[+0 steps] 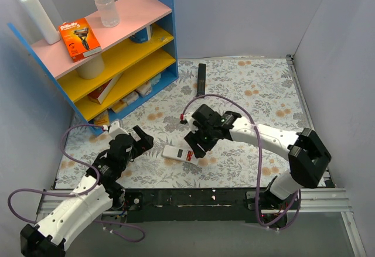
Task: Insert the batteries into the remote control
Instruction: Load the battery cover into the remote control.
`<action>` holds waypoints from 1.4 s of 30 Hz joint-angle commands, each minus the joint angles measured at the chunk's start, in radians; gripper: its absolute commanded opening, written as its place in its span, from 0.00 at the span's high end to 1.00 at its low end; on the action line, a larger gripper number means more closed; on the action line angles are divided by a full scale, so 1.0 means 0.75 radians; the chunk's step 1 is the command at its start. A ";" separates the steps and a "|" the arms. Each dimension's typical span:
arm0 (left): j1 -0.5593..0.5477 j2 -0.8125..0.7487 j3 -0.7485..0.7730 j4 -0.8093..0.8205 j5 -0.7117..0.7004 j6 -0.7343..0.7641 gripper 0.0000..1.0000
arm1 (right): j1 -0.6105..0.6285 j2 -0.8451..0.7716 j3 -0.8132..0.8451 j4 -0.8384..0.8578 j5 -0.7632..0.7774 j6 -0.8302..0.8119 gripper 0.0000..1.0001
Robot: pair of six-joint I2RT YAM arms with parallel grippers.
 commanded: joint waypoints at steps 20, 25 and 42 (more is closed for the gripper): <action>0.004 0.766 0.251 0.081 0.547 0.298 0.18 | -0.116 -0.240 -0.524 0.579 0.018 1.118 0.50; 0.002 0.823 0.267 0.099 0.603 0.316 0.20 | -0.116 -0.197 -0.545 0.600 0.018 1.184 0.51; 0.002 0.916 0.304 0.124 0.662 0.384 0.26 | -0.114 -0.092 -0.577 0.674 -0.015 1.313 0.55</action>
